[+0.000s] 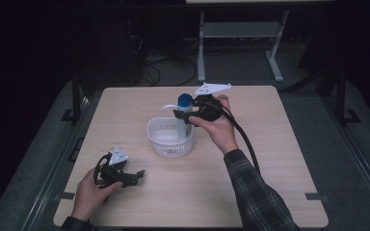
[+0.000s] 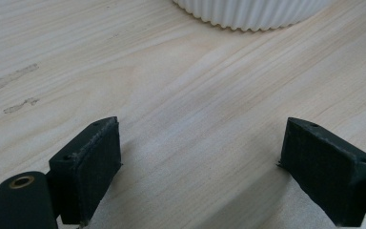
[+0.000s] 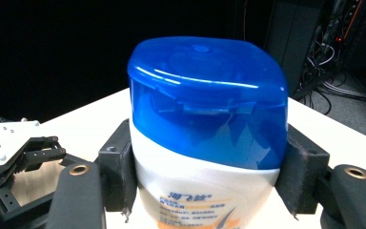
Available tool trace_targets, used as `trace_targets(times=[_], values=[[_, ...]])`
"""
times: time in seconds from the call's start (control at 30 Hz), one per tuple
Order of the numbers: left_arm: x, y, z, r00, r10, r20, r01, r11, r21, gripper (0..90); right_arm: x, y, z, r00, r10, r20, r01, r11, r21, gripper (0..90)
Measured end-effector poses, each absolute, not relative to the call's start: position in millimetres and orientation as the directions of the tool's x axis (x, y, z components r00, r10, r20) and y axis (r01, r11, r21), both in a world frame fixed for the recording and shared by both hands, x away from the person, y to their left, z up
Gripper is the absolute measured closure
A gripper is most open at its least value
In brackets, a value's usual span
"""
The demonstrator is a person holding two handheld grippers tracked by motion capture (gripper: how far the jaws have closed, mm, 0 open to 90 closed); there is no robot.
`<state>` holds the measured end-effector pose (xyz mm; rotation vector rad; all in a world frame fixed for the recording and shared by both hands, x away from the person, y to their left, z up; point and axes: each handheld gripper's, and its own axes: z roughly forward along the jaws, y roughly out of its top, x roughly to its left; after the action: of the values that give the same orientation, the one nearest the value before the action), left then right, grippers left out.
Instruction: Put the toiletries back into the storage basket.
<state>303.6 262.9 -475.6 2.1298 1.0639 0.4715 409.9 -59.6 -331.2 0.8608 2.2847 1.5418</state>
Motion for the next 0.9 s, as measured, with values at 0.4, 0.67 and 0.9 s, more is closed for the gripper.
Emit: trace_targets(times=[0.4, 0.67, 0.9], values=[[304, 263, -476, 0.597, 0.802, 0.014, 0.547, -0.419, 0.724, 12.7, 410, -57, -346, -0.796, 0.594, 0.113, 0.343, 0.290, 0.893, 34.2], [304, 263, -476, 0.596, 0.803, 0.013, 0.548, -0.419, 0.724, 12.7, 410, -53, -355, -0.796, 0.594, 0.114, 0.354, 0.305, 0.884, 34.2], [304, 263, -476, 0.596, 0.803, 0.013, 0.548, -0.419, 0.724, 12.7, 410, -50, -359, -0.802, 0.590, 0.094, 0.347, 0.332, 0.877, 34.2]])
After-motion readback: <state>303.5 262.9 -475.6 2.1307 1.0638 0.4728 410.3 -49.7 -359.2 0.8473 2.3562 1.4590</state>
